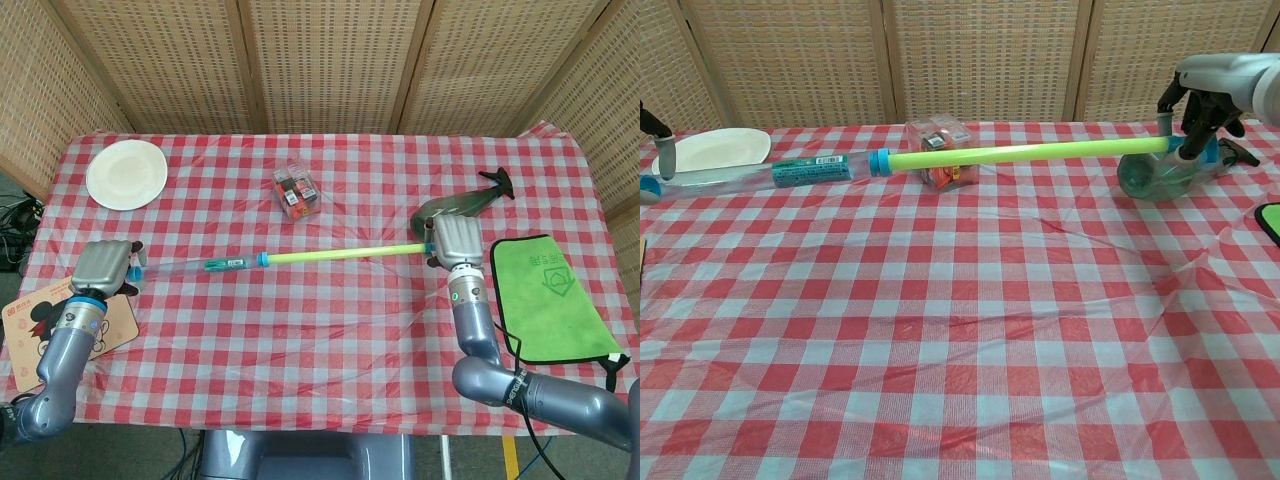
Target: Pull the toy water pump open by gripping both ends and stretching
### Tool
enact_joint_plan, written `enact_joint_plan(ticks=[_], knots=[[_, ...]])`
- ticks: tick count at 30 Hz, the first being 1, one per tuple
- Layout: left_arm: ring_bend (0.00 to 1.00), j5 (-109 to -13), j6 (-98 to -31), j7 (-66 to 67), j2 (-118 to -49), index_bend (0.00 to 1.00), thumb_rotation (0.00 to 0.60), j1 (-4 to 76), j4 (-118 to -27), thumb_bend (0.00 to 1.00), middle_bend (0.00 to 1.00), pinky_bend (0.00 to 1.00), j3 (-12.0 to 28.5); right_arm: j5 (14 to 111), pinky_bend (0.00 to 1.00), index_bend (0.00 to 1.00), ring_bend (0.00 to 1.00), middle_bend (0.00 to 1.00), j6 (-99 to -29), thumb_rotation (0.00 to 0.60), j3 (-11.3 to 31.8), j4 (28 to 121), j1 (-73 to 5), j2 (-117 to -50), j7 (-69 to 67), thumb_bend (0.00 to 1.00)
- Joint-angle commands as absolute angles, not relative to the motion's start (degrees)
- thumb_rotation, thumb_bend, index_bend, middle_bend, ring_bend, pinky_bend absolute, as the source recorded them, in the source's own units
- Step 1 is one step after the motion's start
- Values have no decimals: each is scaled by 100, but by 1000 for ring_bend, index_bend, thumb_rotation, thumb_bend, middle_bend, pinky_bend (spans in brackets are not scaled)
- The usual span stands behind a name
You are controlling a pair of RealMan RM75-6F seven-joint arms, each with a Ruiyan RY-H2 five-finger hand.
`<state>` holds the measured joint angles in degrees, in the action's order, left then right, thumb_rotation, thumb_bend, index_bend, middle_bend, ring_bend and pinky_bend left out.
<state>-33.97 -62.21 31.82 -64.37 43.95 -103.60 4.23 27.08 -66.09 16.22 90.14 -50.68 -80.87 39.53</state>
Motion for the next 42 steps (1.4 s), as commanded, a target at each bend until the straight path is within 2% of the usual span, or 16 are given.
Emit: enact_joint_plan(ticks=[1, 7, 10, 11, 12, 13, 15, 17, 21, 23, 29, 32, 34, 39, 42], knots=[[831, -3417, -6196, 3174, -6416, 554, 600, 4388, -10364, 377, 945, 696, 434, 2694, 778, 812, 1000, 1000, -6644, 600, 1625, 9025, -5061, -8071, 3988, 510], [825, -3473, -6176, 3205, -6406, 543, 600, 4398, -10393, 375, 928, 695, 459, 2672, 777, 807, 1000, 1000, -6681, 600, 1640, 9107, -5024, -8018, 4000, 510], [704, -3626, -6189, 3297, -6407, 467, 600, 4432, -10504, 353, 784, 615, 452, 2741, 757, 726, 984, 994, -6667, 600, 1582, 9164, -4996, -7959, 4033, 476], [602, -3644, -6180, 3313, -6394, 409, 600, 4433, -10535, 325, 668, 546, 441, 2768, 705, 642, 930, 947, -6651, 600, 1551, 9175, -4985, -7938, 4047, 439], [485, -3653, -6157, 3331, -6374, 339, 600, 4436, -10571, 291, 530, 465, 426, 2778, 629, 536, 833, 853, -6619, 600, 1510, 9187, -4975, -7910, 4077, 393], [409, -3654, -6111, 3349, -6346, 288, 600, 4444, -10608, 264, 431, 409, 409, 2763, 573, 464, 750, 766, -6579, 600, 1469, 9194, -4970, -7880, 4122, 363], [228, -3634, -5994, 3362, -6276, 154, 600, 4461, -10676, 207, 178, 273, 378, 2644, 425, 278, 492, 486, -6484, 600, 1412, 9192, -4963, -7837, 4202, 289], [141, -3619, -5885, 3304, -6215, 99, 600, 4458, -10732, 189, 78, 216, 365, 2521, 339, 180, 329, 321, -6397, 600, 1396, 9146, -4950, -7820, 4204, 253], [91, -3685, -5823, 3178, -6168, 70, 600, 4412, -10782, 182, 32, 185, 352, 2429, 155, 43, 71, 88, -6254, 600, 1375, 9066, -4910, -7837, 4112, 204], [78, -3747, -5820, 3093, -6163, 59, 600, 4375, -10804, 182, 15, 174, 351, 2397, 102, 4, 8, 24, -6196, 600, 1339, 9025, -4893, -7844, 4098, 191], [9, -4247, -5928, 2659, -6160, 51, 600, 4132, -10853, 181, 0, 94, 348, 2636, 40, 0, 0, 0, -6233, 600, 1255, 8996, -4791, -7855, 3940, 186], [0, -5006, -6334, 2145, -6263, 52, 600, 3772, -10810, 182, 0, 16, 335, 3048, 2, 0, 0, 0, -6396, 600, 1160, 9130, -4599, -7802, 3678, 182], [0, -5558, -6645, 1837, -6368, 54, 600, 3529, -10691, 182, 0, 0, 276, 3448, 0, 0, 0, 0, -6541, 600, 1052, 9215, -4441, -7766, 3477, 181], [0, -7345, -8197, 1478, -7001, 8, 600, 2723, -9789, 182, 0, 0, -61, 5409, 0, 0, 0, 0, -7560, 600, 417, 9184, -3655, -7770, 2547, 176], [0, -7767, -8592, 1362, -7227, 0, 600, 2413, -9462, 182, 0, 0, -212, 6350, 0, 0, 0, 0, -8075, 600, 81, 9005, -3205, -7778, 1930, 174]])
